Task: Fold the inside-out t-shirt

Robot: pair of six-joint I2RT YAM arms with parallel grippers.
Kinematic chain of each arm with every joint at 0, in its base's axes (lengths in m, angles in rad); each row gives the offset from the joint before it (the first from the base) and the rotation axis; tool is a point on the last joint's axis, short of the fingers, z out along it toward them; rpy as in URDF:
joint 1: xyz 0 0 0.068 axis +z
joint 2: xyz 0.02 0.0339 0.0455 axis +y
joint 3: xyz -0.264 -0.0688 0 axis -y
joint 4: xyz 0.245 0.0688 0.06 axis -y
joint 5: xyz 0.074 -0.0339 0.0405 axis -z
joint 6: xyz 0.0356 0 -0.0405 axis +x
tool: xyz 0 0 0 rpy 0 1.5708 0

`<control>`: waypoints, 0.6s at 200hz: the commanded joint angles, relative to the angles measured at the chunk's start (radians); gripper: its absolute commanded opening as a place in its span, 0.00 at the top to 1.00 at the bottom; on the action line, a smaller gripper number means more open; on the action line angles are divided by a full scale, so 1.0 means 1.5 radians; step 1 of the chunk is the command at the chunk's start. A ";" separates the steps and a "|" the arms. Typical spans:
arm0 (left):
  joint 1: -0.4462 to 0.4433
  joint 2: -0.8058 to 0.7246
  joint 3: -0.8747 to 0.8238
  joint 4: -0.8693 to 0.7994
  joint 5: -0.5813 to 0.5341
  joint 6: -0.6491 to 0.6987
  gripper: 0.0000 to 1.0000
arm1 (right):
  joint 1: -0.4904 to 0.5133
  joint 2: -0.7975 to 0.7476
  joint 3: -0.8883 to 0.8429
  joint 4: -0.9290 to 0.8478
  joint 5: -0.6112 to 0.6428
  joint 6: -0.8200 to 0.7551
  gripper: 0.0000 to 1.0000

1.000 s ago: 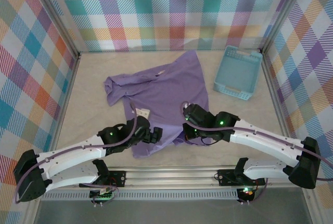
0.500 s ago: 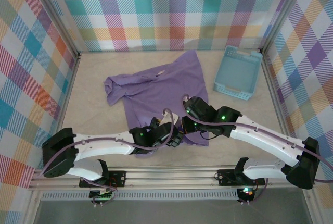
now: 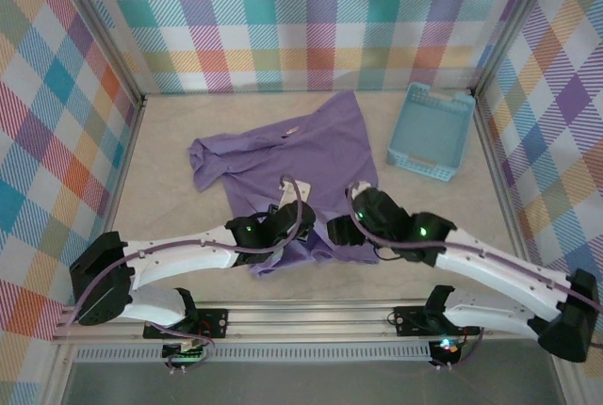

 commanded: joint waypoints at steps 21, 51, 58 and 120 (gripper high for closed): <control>0.033 -0.034 0.077 -0.048 0.070 0.011 1.00 | 0.101 -0.057 -0.178 0.312 0.010 -0.072 0.23; 0.042 -0.033 0.120 -0.091 0.082 0.032 1.00 | 0.156 0.069 -0.199 0.450 -0.019 -0.145 0.24; 0.043 -0.032 0.128 -0.097 0.082 0.036 1.00 | 0.157 0.099 -0.203 0.487 -0.023 -0.159 0.25; 0.049 -0.044 0.163 -0.119 0.095 0.053 1.00 | 0.146 0.271 -0.200 0.671 -0.019 -0.279 0.25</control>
